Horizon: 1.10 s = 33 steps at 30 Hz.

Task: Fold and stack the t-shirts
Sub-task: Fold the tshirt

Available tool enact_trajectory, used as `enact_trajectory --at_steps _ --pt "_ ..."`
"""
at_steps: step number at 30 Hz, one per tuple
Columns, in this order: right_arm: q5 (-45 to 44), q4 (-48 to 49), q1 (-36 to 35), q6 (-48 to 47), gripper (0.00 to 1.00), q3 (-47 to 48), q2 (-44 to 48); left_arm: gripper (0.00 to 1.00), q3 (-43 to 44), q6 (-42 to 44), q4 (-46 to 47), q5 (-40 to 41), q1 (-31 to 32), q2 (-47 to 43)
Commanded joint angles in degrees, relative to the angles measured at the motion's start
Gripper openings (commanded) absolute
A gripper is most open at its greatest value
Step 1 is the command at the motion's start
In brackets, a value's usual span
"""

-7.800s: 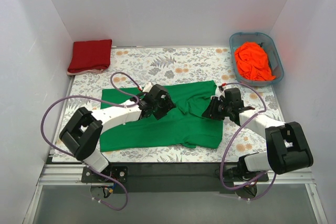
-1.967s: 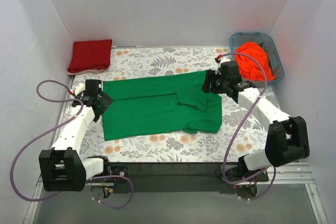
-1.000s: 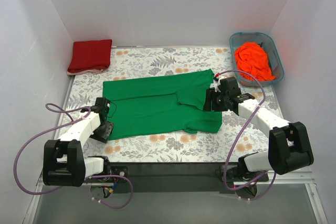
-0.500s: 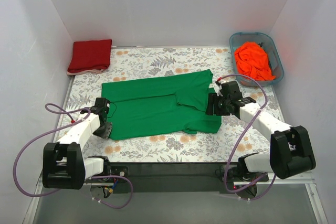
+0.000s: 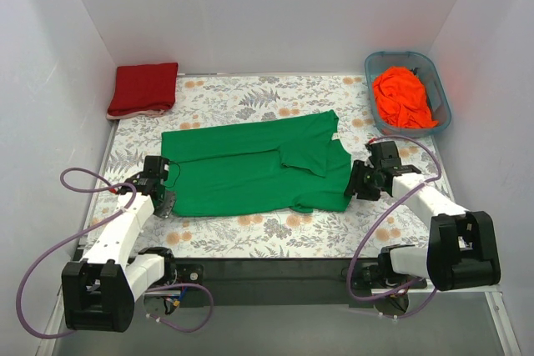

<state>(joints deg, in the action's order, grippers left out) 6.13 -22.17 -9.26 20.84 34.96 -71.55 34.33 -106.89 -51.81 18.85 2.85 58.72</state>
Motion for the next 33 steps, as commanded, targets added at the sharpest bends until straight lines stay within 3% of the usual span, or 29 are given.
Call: enact_trajectory --at_steps 1,20,27,33 --pt "-0.8 1.3 2.0 1.3 0.52 -1.1 -0.5 0.0 -0.2 1.2 0.7 1.1 0.1 -1.8" --pt "6.6 5.4 4.1 2.2 0.4 -5.6 -4.0 0.0 -0.2 1.3 1.0 1.4 0.1 -2.3" --pt "2.8 1.7 4.1 1.9 0.03 -4.4 -0.9 0.0 2.3 1.6 -1.0 1.9 0.1 -2.5" --pt "0.0 -2.5 4.2 1.2 0.01 1.2 3.0 0.0 6.4 3.5 -2.5 3.1 0.1 -2.0"
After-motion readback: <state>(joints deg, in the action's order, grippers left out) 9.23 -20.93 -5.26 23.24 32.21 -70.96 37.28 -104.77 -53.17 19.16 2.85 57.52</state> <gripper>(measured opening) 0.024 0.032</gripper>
